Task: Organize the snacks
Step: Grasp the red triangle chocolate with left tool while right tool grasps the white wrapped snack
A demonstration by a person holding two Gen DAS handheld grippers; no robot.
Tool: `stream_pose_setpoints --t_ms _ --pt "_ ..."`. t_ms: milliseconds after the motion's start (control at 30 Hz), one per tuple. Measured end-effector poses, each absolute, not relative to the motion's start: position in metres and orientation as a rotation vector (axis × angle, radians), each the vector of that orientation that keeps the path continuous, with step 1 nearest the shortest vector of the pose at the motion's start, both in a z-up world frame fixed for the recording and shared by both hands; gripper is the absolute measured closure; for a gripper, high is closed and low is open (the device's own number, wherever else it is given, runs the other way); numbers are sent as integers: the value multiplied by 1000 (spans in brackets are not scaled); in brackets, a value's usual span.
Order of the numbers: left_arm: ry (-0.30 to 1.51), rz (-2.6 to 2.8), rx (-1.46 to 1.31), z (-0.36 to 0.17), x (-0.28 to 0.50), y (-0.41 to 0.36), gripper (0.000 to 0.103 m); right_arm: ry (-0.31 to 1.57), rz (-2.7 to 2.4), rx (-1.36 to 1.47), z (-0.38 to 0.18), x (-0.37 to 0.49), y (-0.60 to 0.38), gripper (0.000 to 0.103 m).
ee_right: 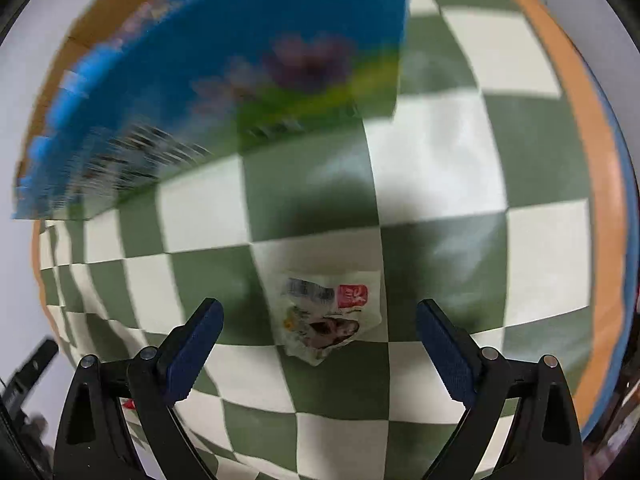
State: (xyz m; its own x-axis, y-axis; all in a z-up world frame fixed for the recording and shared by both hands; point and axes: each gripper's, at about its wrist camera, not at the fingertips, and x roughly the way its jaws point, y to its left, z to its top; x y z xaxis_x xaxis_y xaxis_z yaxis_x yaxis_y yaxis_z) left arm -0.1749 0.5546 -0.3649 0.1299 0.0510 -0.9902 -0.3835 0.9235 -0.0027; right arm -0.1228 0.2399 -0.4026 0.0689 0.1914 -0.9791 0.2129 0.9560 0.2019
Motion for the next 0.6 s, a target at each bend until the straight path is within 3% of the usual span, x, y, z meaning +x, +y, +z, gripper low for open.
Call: stream_pose_setpoints --t_ms 33,100,267,533,600 --pt "1430 327 -304 -370 -181 559 24 1518 -12 341 -409 -123 240 13" --pt "1459 343 -340 -382 -194 569 24 1539 -10 334 -421 -124 245 33" --pt "1572 308 -431 -412 -216 576 24 1537 47 224 -428 -136 274 51" --pt "1691 283 -589 -467 -238 577 24 1564 110 137 -439 -169 303 53" --pt "1675 288 -575 -475 -239 577 34 1566 111 141 -443 -173 302 53"
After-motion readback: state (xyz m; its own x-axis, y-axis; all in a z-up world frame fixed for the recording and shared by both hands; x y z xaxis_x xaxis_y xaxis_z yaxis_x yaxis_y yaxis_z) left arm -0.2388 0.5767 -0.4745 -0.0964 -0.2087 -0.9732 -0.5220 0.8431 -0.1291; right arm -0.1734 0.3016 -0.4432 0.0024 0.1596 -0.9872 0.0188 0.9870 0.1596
